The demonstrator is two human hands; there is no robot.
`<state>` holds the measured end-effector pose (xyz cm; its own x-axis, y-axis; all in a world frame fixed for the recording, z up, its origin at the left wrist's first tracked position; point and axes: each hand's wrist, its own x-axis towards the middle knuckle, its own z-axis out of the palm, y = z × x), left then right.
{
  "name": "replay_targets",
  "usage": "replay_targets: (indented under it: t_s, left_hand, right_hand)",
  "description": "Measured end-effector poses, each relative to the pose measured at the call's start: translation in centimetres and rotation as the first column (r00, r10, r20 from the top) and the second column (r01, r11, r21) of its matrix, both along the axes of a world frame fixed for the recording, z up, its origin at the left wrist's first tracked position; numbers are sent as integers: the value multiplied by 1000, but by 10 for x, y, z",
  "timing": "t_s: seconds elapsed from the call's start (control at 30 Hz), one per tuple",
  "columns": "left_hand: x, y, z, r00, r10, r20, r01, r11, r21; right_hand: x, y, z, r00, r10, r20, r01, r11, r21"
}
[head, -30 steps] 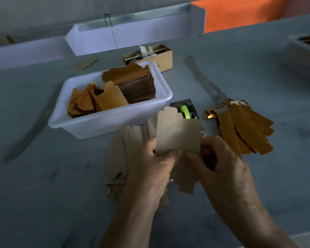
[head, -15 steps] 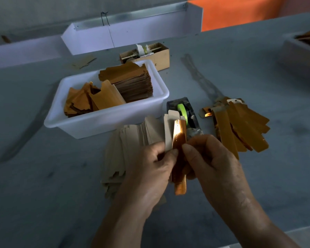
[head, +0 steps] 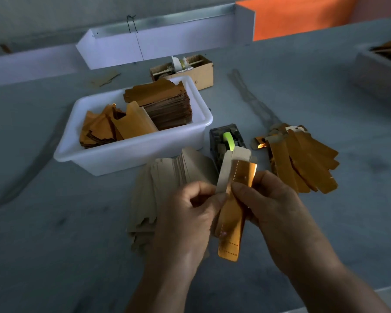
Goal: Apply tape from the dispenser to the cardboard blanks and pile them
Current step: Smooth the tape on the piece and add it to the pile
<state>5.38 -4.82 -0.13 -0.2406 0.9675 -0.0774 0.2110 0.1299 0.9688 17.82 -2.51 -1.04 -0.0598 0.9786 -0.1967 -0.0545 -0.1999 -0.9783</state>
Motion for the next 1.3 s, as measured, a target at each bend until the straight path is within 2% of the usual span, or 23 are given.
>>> replay_targets:
  t_s: [0.1,0.17,0.23,0.27,0.3,0.33,0.4,0.43,0.47,0.5,0.57,0.6,0.67,0.7,0.73,0.77,0.8,0.87,0.93,1.0,1.07,1.1,1.3]
  left_hand:
    - [3,-2,-4,995,65,-76,-62,997,37]
    - [10,-5,-5,969,92,-230,-72,993,91]
    - [19,-5,-4,832,178,-525,-48,967,251]
    - [22,-5,-7,778,214,-591,-20,948,317]
    - [26,-6,-8,753,220,-621,3,941,337]
    - [30,-6,-6,730,171,-662,36,957,287]
    - [36,-10,1,714,39,-700,33,995,89]
    - [36,-11,4,658,13,-753,40,998,52]
    - [38,-11,6,642,8,-766,54,997,57]
    - [40,-12,6,614,81,-785,43,990,135]
    - [36,-12,-10,581,174,-795,162,933,322]
    - [33,-11,-14,608,174,-775,207,907,366]
    - [29,-8,-11,663,134,-737,117,953,278]
    - [27,-7,-8,735,103,-671,34,982,188]
    - [24,-6,-4,849,89,-520,-45,994,96]
    - [20,-4,-3,950,69,-305,-78,997,-17]
    - [13,-2,0,991,48,-122,-62,992,-113]
    - [3,1,4,994,-6,112,28,981,-191]
    - [-2,3,5,979,-4,203,44,981,-191]
    - [-4,6,5,968,58,243,-17,986,-167]
    - [-7,8,5,955,106,278,-65,986,-150]
    - [-9,9,5,947,120,299,-79,986,-147]
    - [-10,12,3,914,155,374,-102,982,-157]
  right_hand:
    - [-2,1,-1,1000,-13,25,13,1000,16]
    - [-4,1,-1,999,-23,40,22,999,27]
    - [-6,1,0,998,-36,45,34,998,50]
    - [-7,0,0,998,-45,48,42,997,60]
    - [-8,0,-1,997,-52,59,48,996,69]
    - [-9,0,-1,996,-56,75,50,996,75]
    - [-9,0,-1,996,-52,76,47,996,71]
    - [-8,-1,-1,998,-46,42,44,998,55]
    - [-7,-2,-1,999,-36,-11,36,999,31]
    - [-6,-3,0,998,-26,-56,27,1000,10]
    - [-6,-4,-1,999,-12,-49,12,1000,3]
    - [-6,-3,-1,1000,-17,-8,17,1000,9]
    - [-4,2,0,997,-41,69,39,999,25]
    - [-3,6,2,995,-45,89,42,998,39]
    - [-2,9,4,994,-41,98,36,998,58]
    - [0,12,6,994,-27,107,18,996,85]
    - [1,15,8,992,-6,125,-8,994,109]
    - [4,18,11,987,49,154,-68,991,119]
    - [8,22,14,990,69,126,-81,993,89]
    - [18,29,12,988,-50,144,31,991,131]
    - [32,36,7,950,-221,219,179,964,197]
    - [37,38,5,929,-256,266,206,957,204]
    - [35,41,-10,909,-84,408,46,994,102]
